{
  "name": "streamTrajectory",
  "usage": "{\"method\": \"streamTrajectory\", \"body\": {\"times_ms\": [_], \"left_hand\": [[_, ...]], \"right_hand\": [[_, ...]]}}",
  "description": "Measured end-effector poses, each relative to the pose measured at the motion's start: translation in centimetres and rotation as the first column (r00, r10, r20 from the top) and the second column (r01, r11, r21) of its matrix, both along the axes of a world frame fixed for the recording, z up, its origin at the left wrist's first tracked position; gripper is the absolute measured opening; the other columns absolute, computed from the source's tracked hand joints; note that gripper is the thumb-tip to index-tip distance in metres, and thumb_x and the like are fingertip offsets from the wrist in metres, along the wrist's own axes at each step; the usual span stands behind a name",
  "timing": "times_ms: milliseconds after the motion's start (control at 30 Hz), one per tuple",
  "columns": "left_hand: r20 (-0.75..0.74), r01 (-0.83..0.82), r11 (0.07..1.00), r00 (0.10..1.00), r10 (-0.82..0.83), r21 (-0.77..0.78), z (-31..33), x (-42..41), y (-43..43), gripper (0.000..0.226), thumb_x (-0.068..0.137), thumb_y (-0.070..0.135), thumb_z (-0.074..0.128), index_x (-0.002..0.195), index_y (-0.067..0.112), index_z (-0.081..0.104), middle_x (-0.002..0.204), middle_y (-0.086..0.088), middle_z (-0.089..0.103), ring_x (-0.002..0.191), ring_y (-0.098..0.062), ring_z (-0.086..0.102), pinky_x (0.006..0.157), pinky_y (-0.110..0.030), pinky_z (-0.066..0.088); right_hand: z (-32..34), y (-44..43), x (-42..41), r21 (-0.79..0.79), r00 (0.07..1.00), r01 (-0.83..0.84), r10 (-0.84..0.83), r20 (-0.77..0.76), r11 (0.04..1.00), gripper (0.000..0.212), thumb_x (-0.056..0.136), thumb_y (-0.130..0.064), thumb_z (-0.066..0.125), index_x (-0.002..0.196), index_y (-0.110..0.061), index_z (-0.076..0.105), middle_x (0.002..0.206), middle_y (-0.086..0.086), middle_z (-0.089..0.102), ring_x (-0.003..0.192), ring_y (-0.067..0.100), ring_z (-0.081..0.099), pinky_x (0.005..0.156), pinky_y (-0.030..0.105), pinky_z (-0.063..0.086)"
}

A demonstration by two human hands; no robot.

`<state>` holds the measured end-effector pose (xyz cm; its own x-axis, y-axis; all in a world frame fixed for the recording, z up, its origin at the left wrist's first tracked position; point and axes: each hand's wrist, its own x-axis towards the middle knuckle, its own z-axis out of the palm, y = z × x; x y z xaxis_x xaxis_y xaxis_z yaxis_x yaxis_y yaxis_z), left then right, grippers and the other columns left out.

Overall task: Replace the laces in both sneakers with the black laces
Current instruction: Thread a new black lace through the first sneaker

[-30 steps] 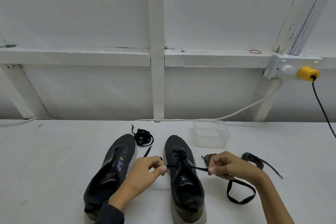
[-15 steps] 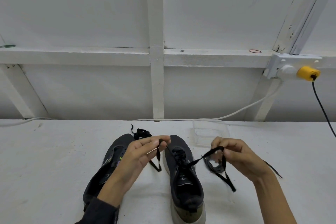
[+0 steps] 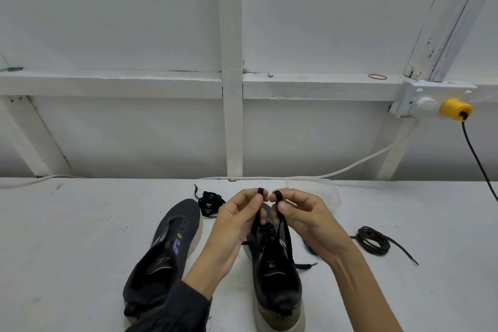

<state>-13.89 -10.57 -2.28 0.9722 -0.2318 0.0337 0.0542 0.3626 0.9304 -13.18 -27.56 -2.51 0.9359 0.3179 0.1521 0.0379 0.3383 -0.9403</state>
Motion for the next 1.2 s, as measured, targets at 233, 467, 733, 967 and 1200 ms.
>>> {"method": "streamTrajectory", "body": {"times_ms": [233,467,733,967,1200], "left_hand": [[0.015,0.005,0.990,1.000,-0.007,0.138,-0.9,0.0,-0.4,0.032,0.098,0.008,0.052,0.118,0.027,0.068,0.089,-0.005,0.066,0.082,-0.019,0.060,0.084,-0.036,0.049],[-0.014,0.005,0.983,1.000,-0.003,0.183,-1.1,0.4,-0.2,0.032,0.094,0.010,0.058,0.111,0.032,0.073,0.093,-0.007,0.067,0.080,-0.018,0.058,0.086,-0.039,0.049],[-0.148,0.035,0.995,0.989,-0.021,0.091,-1.3,0.9,0.3,0.018,0.087,0.002,0.065,0.105,0.001,0.067,0.090,-0.014,0.069,0.077,-0.021,0.063,0.075,-0.028,0.056],[-0.155,-0.037,0.992,0.986,0.056,0.120,-1.8,0.7,0.0,0.017,0.087,0.006,0.067,0.103,0.001,0.070,0.081,-0.012,0.071,0.070,-0.016,0.065,0.072,-0.024,0.057],[0.163,-0.138,0.879,0.984,0.070,0.456,-1.9,0.3,0.0,0.013,0.080,0.003,0.075,0.085,0.015,0.077,0.079,-0.001,0.075,0.072,-0.010,0.069,0.068,-0.014,0.050]], "right_hand": [[-0.3,0.2,-0.1,-0.085,0.997,0.067,-0.064,0.041,0.994,0.023,0.089,0.002,0.059,0.107,-0.004,0.071,0.076,0.020,0.055,0.071,0.024,0.060,0.078,0.028,0.052],[0.0,-0.1,0.3,-0.189,0.981,0.195,-0.192,0.038,0.962,0.023,0.074,0.016,0.071,0.082,-0.003,0.060,0.079,0.011,0.071,0.072,0.024,0.070,0.071,0.028,0.055],[0.7,-0.4,0.3,-0.322,0.988,0.146,-0.124,0.088,0.935,0.046,0.073,0.016,0.072,0.110,-0.011,0.071,0.093,0.006,0.071,0.073,0.024,0.068,0.073,0.027,0.055],[-0.2,0.4,0.4,-0.306,0.938,0.347,-0.327,0.116,0.887,0.014,0.073,0.009,0.078,0.077,-0.003,0.073,0.073,0.010,0.073,0.069,0.023,0.070,0.069,0.027,0.056],[-1.7,0.2,1.1,-0.462,0.869,0.495,-0.415,0.270,0.736,0.023,0.071,-0.005,0.083,0.068,-0.026,0.076,0.071,0.000,0.072,0.064,0.024,0.065,0.071,0.044,0.056]]}}
